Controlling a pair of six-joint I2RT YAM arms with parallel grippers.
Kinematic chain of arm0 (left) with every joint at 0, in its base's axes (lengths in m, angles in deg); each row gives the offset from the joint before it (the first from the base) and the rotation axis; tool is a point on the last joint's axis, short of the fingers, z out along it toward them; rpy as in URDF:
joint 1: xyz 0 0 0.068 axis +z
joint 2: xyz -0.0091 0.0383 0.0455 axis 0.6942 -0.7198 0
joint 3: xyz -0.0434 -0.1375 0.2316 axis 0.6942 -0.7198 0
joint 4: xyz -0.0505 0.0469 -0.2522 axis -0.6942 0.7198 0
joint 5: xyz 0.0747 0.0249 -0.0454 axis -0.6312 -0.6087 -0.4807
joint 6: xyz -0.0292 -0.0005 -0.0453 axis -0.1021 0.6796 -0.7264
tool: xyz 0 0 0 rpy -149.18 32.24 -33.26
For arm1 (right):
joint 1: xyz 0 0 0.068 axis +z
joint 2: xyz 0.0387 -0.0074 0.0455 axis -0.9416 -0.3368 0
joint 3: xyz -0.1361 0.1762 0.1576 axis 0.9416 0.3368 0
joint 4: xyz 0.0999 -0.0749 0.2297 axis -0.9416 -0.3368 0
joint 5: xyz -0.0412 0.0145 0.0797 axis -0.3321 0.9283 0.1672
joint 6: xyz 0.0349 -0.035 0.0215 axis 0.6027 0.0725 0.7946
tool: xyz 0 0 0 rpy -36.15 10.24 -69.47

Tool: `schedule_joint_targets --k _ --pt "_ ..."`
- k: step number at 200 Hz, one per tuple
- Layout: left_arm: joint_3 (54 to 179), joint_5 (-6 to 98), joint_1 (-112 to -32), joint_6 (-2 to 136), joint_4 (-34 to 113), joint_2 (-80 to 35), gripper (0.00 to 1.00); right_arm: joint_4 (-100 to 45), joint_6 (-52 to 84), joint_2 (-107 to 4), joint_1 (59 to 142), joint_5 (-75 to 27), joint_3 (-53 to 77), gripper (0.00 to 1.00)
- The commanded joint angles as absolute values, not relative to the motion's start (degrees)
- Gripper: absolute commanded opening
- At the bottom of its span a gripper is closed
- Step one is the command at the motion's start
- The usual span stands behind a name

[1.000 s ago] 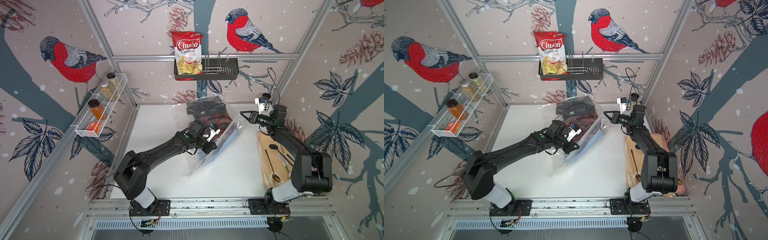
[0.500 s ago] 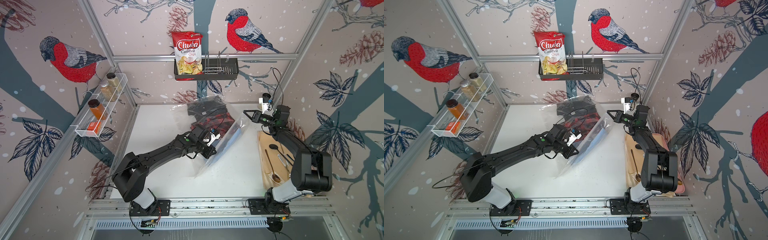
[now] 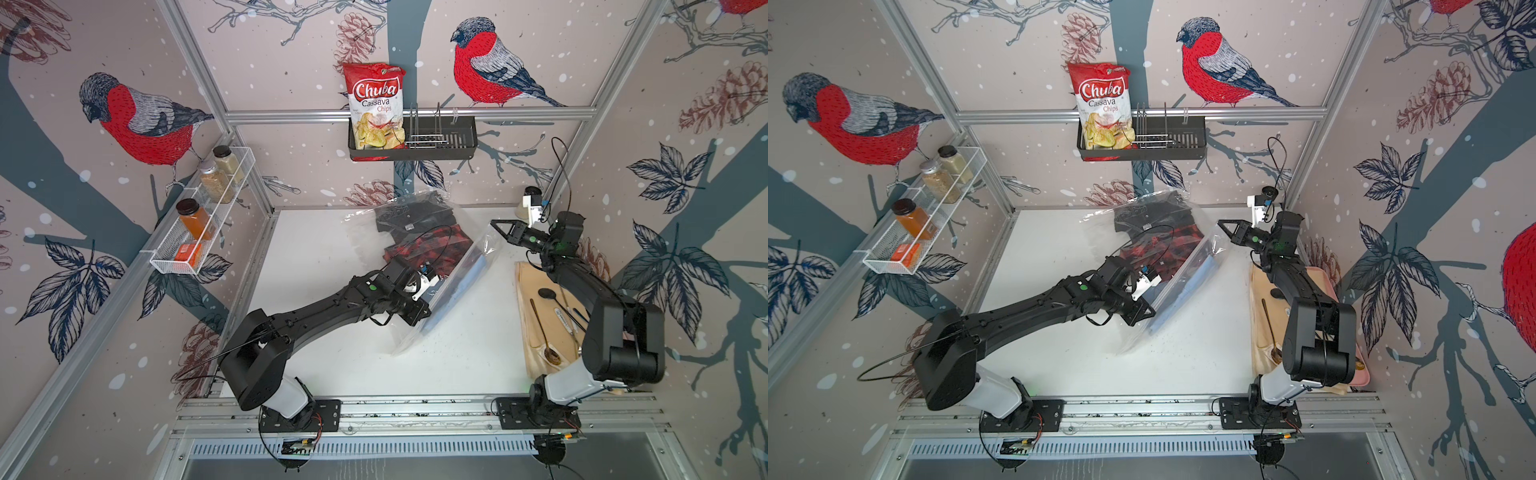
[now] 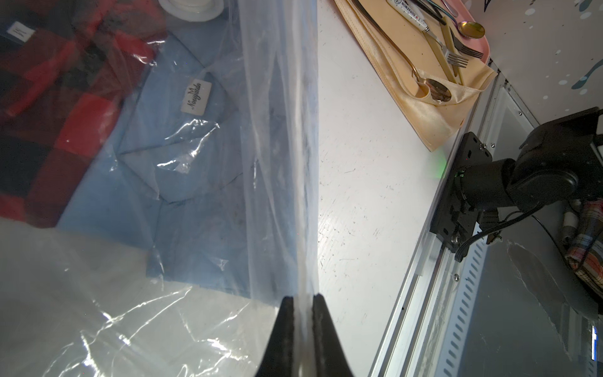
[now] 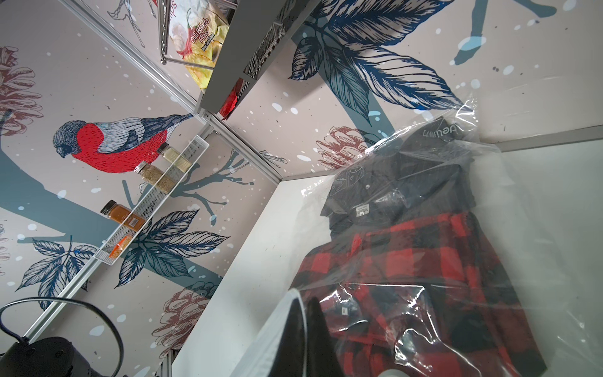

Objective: Place the folded shirt into the vacuum bag
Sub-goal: Close the vacuum bag at the center of the board.

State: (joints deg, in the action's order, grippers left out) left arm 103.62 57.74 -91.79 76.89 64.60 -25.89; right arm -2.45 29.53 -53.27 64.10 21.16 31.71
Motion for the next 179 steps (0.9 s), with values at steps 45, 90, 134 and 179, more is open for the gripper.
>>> schedule_joint_targets --k 45,90,134,179 --pt "100.77 59.01 -93.26 74.64 77.71 -24.13 0.00 10.29 32.61 -53.33 62.07 8.27 31.73 0.00" --pt "97.74 59.14 -93.88 73.54 76.87 -22.90 0.00 10.79 33.37 -53.42 61.02 7.96 32.08 0.00" --pt "95.50 59.44 -95.15 72.14 75.75 -21.93 0.00 11.85 34.63 -53.85 59.96 7.76 32.26 0.00" --pt "94.72 59.18 -95.97 71.28 75.78 -20.82 0.00 12.81 35.62 -54.04 59.52 7.69 32.58 0.00"
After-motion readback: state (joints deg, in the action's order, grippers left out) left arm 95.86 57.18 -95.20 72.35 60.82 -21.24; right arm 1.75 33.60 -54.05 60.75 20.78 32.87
